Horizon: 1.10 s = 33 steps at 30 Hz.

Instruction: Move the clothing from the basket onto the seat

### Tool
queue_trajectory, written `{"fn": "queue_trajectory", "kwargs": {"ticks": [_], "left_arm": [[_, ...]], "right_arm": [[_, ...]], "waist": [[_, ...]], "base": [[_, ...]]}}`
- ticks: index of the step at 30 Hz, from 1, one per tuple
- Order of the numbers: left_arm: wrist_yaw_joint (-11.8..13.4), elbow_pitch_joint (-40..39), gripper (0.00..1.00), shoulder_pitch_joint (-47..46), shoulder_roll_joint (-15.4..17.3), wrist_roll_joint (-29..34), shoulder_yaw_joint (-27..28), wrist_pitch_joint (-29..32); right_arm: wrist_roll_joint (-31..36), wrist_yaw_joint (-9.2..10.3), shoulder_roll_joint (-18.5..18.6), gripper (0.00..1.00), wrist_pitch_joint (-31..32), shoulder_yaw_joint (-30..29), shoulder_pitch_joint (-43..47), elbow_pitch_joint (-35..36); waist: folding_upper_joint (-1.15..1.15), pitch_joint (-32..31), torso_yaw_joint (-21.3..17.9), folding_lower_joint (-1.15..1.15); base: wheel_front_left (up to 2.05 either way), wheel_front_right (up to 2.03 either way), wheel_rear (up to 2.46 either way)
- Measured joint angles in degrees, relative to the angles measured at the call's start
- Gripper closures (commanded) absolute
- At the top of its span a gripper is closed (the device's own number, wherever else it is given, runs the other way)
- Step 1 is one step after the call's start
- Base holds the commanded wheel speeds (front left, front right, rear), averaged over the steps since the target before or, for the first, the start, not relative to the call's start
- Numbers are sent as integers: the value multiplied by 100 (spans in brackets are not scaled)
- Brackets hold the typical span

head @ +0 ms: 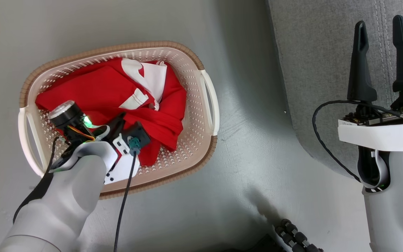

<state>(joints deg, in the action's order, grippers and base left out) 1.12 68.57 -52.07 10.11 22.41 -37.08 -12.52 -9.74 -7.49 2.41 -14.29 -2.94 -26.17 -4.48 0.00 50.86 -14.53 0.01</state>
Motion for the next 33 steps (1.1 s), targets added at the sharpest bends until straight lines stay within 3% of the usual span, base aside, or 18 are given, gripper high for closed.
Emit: {"fn": "queue_trajectory", "kwargs": {"ticks": [20,33], "left_arm": [[402,-624,100,127,-82,-833,680,-170],[568,-1994,100,616,-122,-1346,867,-171]], "right_arm": [[9,0,1,0,0,-37,10,-113],[20,0,4,0,0,-57,16,-137]], "waist": [[0,-342,220,0],[0,-607,369,0]], "base": [[0,0,0],[0,0,0]]}}
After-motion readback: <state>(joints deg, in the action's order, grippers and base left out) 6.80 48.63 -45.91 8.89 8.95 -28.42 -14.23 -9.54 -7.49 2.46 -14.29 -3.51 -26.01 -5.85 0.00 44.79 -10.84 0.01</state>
